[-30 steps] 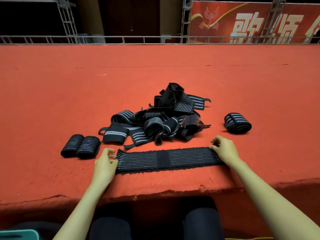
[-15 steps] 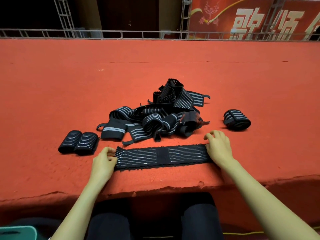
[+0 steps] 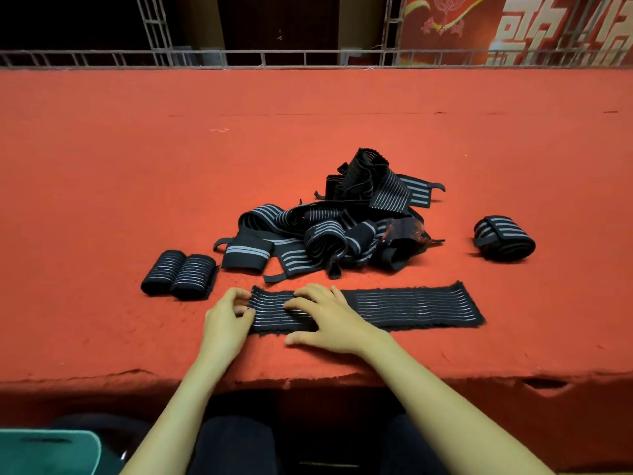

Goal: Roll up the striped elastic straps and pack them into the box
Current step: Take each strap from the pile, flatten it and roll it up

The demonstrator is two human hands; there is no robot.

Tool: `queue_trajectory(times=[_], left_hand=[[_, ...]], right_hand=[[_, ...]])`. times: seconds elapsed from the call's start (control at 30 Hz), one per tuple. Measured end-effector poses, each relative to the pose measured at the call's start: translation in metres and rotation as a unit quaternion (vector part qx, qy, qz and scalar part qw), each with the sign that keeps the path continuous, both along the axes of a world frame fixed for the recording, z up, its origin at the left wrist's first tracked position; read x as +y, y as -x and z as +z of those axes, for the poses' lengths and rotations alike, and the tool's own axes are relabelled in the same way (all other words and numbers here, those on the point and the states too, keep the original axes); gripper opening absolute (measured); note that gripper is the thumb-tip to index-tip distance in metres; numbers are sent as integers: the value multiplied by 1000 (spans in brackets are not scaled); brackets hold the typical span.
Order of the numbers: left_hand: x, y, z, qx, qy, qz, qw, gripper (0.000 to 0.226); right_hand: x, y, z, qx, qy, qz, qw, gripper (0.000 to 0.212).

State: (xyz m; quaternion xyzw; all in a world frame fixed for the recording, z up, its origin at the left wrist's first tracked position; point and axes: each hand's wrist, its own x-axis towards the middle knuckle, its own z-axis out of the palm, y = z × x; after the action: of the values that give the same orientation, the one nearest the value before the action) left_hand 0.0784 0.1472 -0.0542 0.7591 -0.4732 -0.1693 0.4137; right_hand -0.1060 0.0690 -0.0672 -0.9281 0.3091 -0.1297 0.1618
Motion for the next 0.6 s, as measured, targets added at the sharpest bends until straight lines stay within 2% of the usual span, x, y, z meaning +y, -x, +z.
queue_trajectory(times=[0.07, 0.23, 0.4, 0.6], left_hand=[[0, -1, -1, 10, 4, -3, 1000, 24], [0, -2, -1, 38, 9, 0, 999, 22], [-3, -4, -2, 19, -2, -1, 1000, 20], [-3, 2, -6, -90, -7, -2, 996, 27]], right_hand=[[-1, -12, 0, 10, -2, 17, 1000, 65], [-13, -19, -4, 33, -23, 23, 999, 59], [-21, -8, -6, 37, -16, 40, 998, 57], [-14, -4, -9, 36, 23, 45, 998, 73]])
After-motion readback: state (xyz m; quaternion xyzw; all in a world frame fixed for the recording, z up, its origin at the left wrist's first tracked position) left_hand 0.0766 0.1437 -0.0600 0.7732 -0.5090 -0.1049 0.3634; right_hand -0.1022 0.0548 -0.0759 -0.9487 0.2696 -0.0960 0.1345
